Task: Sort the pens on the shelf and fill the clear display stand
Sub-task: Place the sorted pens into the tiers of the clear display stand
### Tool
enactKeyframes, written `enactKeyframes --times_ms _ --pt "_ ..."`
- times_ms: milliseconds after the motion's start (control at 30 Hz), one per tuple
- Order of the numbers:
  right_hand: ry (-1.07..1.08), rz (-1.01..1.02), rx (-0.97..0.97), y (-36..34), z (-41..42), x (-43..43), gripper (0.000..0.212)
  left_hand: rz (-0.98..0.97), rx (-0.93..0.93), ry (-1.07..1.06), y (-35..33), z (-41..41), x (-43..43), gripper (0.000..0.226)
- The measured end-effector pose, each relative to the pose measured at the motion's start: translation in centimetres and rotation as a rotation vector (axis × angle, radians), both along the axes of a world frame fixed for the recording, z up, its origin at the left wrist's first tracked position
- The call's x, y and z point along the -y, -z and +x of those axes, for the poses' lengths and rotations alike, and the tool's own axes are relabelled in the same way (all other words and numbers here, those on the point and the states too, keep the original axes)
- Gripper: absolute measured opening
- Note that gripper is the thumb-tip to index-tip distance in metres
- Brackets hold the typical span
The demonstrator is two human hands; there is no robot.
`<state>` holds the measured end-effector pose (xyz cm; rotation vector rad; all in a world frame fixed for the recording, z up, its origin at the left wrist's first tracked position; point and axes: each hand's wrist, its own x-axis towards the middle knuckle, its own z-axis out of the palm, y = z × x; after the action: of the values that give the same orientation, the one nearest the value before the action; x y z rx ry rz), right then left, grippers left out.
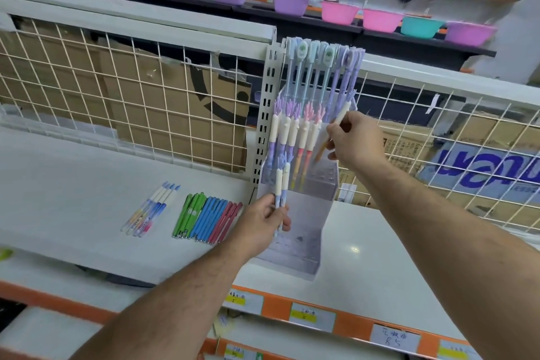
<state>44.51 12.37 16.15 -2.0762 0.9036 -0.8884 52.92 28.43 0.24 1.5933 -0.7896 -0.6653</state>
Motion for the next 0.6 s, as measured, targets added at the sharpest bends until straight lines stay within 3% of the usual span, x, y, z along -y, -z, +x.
enactKeyframes --times_ms 600 --pt "-0.057 -0.112 -0.32 1.4 0.5 -0.1 0.026 0.049 0.045 0.022 -0.3 -0.1 -0.2 0.013"
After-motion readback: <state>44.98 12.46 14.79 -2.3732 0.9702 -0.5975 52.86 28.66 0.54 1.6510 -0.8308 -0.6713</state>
